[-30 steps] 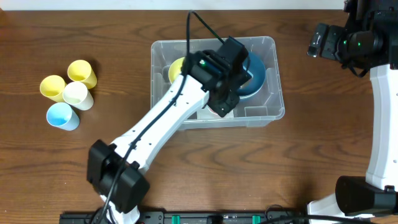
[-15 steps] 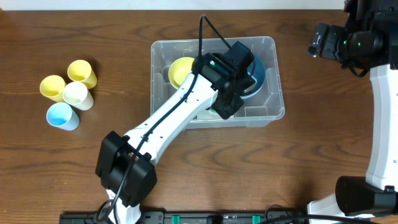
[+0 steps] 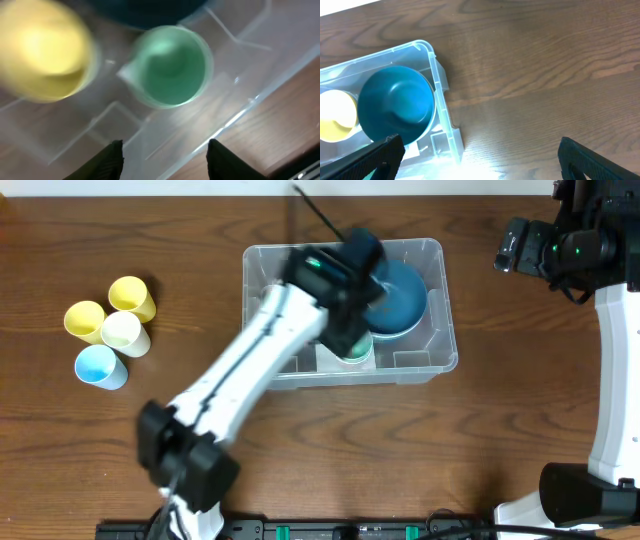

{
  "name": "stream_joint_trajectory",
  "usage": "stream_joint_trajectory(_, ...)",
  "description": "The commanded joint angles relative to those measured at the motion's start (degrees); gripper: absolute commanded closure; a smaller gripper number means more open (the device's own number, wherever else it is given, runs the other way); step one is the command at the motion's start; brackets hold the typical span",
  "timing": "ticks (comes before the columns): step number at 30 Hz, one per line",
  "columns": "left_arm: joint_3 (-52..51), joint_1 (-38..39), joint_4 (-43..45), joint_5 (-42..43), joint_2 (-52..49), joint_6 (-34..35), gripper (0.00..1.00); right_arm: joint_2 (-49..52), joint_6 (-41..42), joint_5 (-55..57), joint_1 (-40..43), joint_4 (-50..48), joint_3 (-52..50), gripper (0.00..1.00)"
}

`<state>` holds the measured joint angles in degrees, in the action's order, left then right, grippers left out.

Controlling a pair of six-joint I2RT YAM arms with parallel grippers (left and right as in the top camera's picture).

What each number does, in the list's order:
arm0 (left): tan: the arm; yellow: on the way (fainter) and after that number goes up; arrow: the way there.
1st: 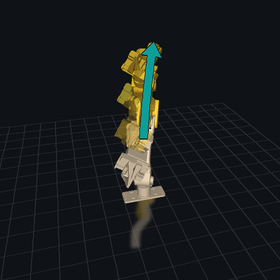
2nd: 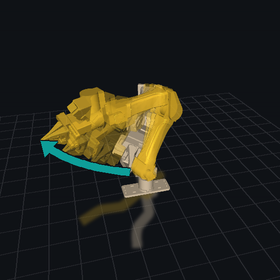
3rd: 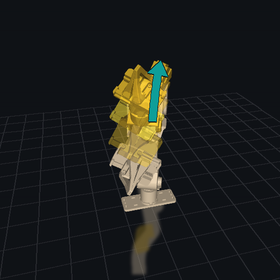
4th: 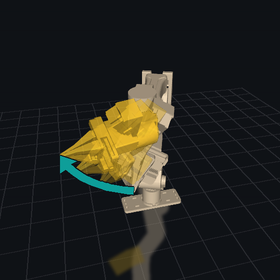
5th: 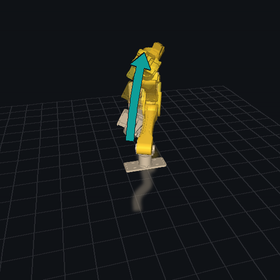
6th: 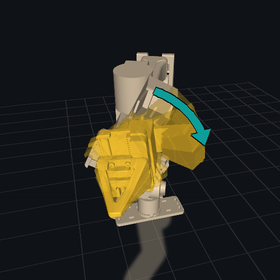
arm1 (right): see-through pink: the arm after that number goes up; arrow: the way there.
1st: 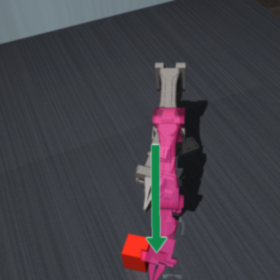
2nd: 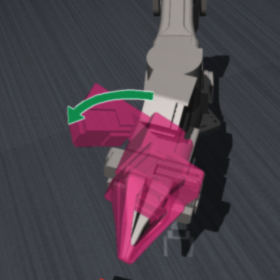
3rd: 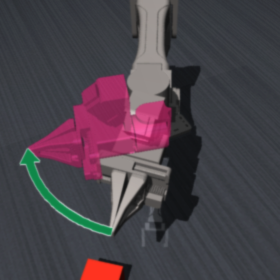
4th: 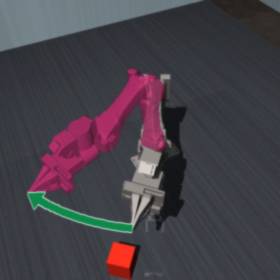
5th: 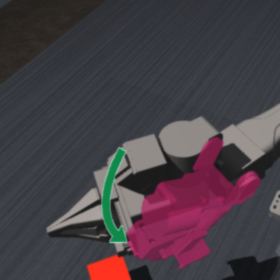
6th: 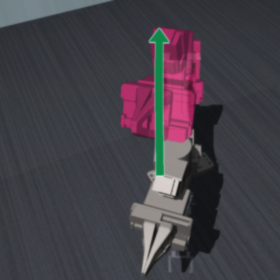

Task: Pack container
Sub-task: 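Move the left gripper back and grasp the cream cup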

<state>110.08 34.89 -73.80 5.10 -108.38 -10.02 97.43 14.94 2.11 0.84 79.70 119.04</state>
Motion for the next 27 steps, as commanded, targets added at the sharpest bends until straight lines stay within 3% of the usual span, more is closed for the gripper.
stream_joint_trajectory(1,4.66,-6.6,-0.96,-1.77,8.96,4.02,0.4,-0.39,0.9,0.0,0.26,0.04,-0.02,0.01)
stream_joint_trajectory(6,4.63,-18.75,-1.36,-1.77,15.89,5.05,0.27,-0.39,0.9,0.0,0.28,0.04,-0.02,0.01)
stream_joint_trajectory(14,2.69,-38.4,-1.62,-1.75,14.62,6.95,0.25,-0.39,0.87,0.02,0.26,0.04,-0.02,0.01)
stream_joint_trajectory(27,-0.13,-50.77,-1.99,-1.75,-2.36,9.03,0.26,-0.39,0.9,0.02,0.26,0.04,-0.02,0.01)
